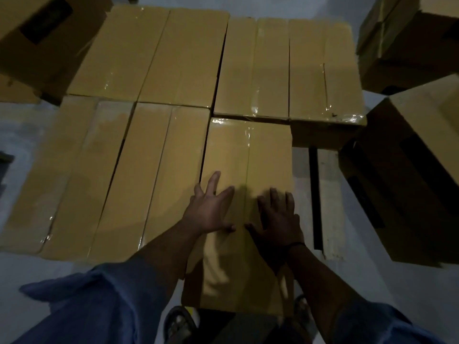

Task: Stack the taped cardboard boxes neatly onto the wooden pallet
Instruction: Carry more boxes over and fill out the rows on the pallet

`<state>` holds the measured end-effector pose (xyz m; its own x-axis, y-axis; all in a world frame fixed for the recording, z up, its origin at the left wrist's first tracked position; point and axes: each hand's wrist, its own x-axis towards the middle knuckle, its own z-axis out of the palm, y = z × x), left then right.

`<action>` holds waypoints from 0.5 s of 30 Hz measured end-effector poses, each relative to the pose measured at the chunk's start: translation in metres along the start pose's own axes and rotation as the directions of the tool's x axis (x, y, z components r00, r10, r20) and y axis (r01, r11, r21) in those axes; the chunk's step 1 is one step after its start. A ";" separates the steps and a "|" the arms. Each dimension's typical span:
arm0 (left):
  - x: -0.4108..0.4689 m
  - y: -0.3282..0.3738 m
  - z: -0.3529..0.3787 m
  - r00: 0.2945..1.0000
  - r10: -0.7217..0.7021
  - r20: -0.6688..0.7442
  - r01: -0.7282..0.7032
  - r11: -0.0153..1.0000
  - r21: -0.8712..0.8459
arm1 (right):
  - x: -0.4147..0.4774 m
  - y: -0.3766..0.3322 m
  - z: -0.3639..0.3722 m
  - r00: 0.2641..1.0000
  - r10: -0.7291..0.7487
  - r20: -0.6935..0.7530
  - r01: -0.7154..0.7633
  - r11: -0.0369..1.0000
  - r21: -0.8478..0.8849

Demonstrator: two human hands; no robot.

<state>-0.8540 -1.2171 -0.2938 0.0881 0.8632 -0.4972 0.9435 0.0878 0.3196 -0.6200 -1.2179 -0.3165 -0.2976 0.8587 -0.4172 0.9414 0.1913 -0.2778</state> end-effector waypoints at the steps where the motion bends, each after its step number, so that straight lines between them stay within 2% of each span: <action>1: 0.004 -0.004 0.002 1.000 0.008 0.003 -0.008 1.000 0.010 | 0.004 -0.001 0.005 1.000 0.000 -0.015 0.000 1.000 0.003; 4: 0.017 -0.007 0.009 1.000 0.013 0.007 -0.013 0.998 0.055 | 0.016 0.001 0.013 0.998 0.009 -0.058 -0.008 1.000 0.013; 8: 0.023 -0.003 0.020 0.999 -0.015 0.048 0.009 0.992 0.123 | 0.025 0.003 0.019 1.000 0.012 -0.028 -0.013 1.000 -0.028; 12: 0.005 -0.004 0.027 1.000 -0.012 -0.007 0.013 0.982 0.191 | 0.016 -0.004 0.018 1.000 -0.007 0.005 0.007 1.000 -0.031; 15: -0.024 -0.003 0.036 0.996 -0.028 0.083 0.012 0.982 0.189 | -0.001 -0.014 0.020 0.996 -0.026 0.083 0.032 0.997 -0.070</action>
<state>-0.8471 -1.2559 -0.3115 0.0880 0.8162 -0.5710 0.9878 0.0025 0.1558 -0.6362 -1.2304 -0.3293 -0.3339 0.8111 -0.4802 0.9403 0.2511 -0.2297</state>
